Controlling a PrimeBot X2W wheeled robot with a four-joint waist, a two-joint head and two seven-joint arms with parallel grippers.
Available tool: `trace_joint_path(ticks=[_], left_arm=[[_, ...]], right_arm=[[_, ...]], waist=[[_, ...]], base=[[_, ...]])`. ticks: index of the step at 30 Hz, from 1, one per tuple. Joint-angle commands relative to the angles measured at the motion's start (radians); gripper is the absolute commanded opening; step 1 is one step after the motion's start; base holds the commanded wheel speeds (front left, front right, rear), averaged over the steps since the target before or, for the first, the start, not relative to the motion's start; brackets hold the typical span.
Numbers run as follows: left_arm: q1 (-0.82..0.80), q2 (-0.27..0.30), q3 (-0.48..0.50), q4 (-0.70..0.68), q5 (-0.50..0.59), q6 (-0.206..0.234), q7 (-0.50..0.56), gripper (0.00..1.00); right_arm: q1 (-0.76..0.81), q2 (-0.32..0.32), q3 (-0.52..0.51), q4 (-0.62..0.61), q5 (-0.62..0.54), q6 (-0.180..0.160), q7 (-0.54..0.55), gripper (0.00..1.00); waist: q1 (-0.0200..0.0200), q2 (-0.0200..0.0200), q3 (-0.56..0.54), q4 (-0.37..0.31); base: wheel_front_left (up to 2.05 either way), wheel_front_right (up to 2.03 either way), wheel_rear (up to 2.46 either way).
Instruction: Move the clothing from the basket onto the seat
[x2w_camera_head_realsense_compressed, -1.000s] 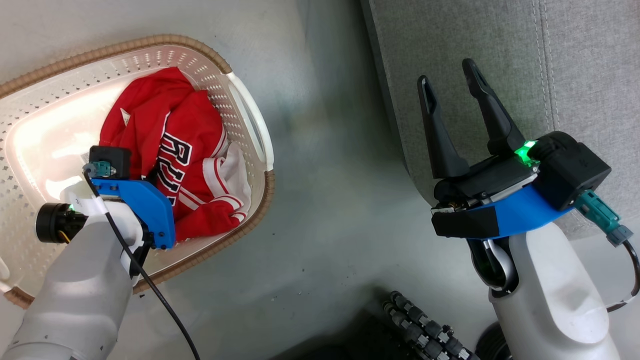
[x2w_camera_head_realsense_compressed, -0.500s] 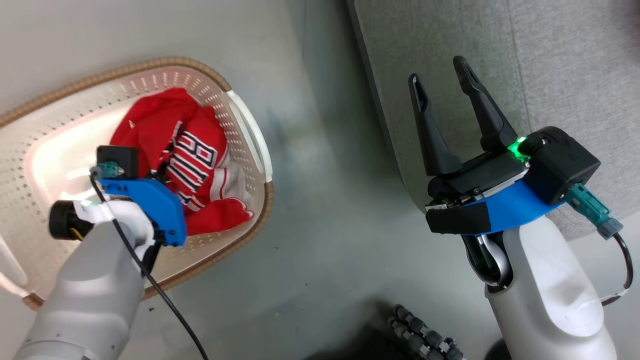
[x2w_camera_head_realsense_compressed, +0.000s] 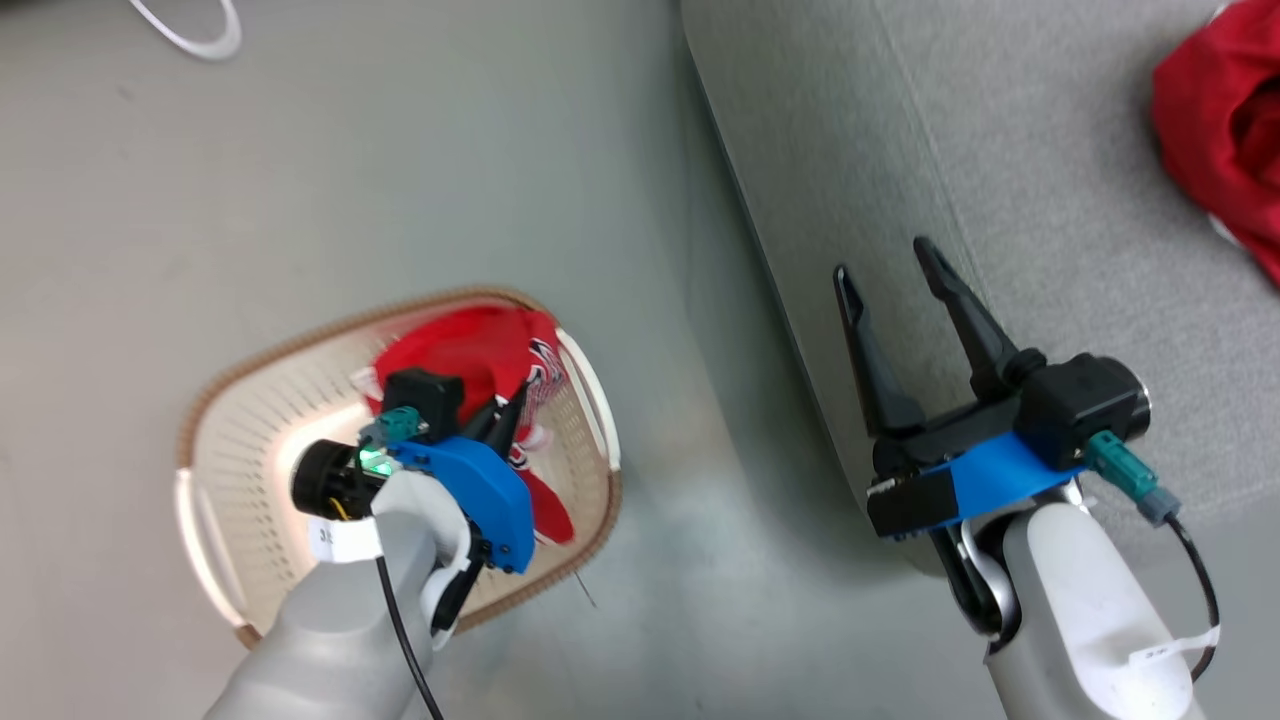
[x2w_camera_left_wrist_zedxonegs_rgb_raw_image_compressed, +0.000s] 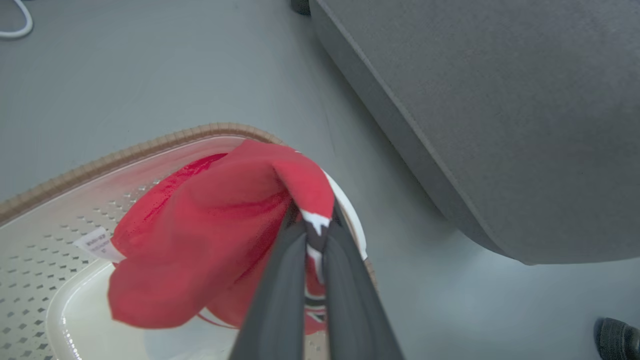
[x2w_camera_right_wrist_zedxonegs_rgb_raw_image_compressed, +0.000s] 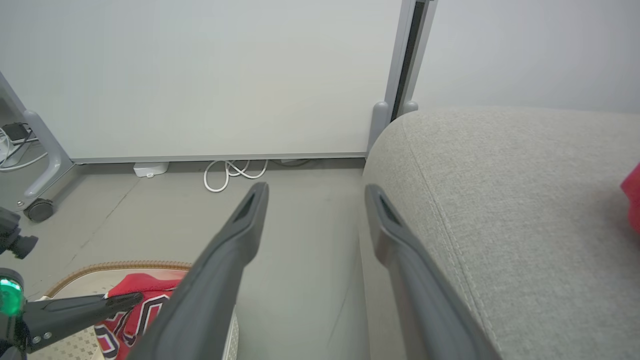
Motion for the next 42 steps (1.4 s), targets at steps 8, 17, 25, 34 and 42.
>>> trace_joint_path(ticks=[8,17,25,34,42], left_arm=[[0.045,-0.004,-0.108,-0.128,-0.061,-0.003,-0.037,0.00],[-0.014,-0.020,-0.208,-0.192,-0.076,-0.003,-0.046,0.00],[-0.107,-0.038,-0.241,-0.218,-0.113,-0.003,-0.049,0.00],[-0.185,-0.055,-0.239,-0.249,-0.122,-0.003,-0.049,0.00],[-0.194,-0.059,-0.236,-0.242,-0.110,-0.003,-0.050,0.00]], right_arm=[[0.102,0.000,-0.021,0.020,-0.024,0.000,0.048,1.00],[0.192,0.000,-0.028,0.005,-0.027,0.000,0.102,1.00],[0.237,0.000,-0.017,-0.015,-0.021,0.000,0.133,1.00],[0.256,0.000,-0.001,-0.030,-0.014,0.000,0.150,1.00],[0.258,0.000,0.026,-0.030,-0.019,0.000,0.160,1.00]], waist=[[0.0002,-0.0001,-0.317,0.135],[0.0002,-0.0001,-0.448,0.196],[0.0002,-0.0001,-0.503,0.235],[0.0002,-0.0001,-0.521,0.255],[0.0002,-0.0001,-0.517,0.256]], base=[[0.00,0.00,0.00],[0.00,0.00,0.00],[0.00,0.00,0.00],[0.00,0.00,0.00],[0.00,0.00,0.00]])
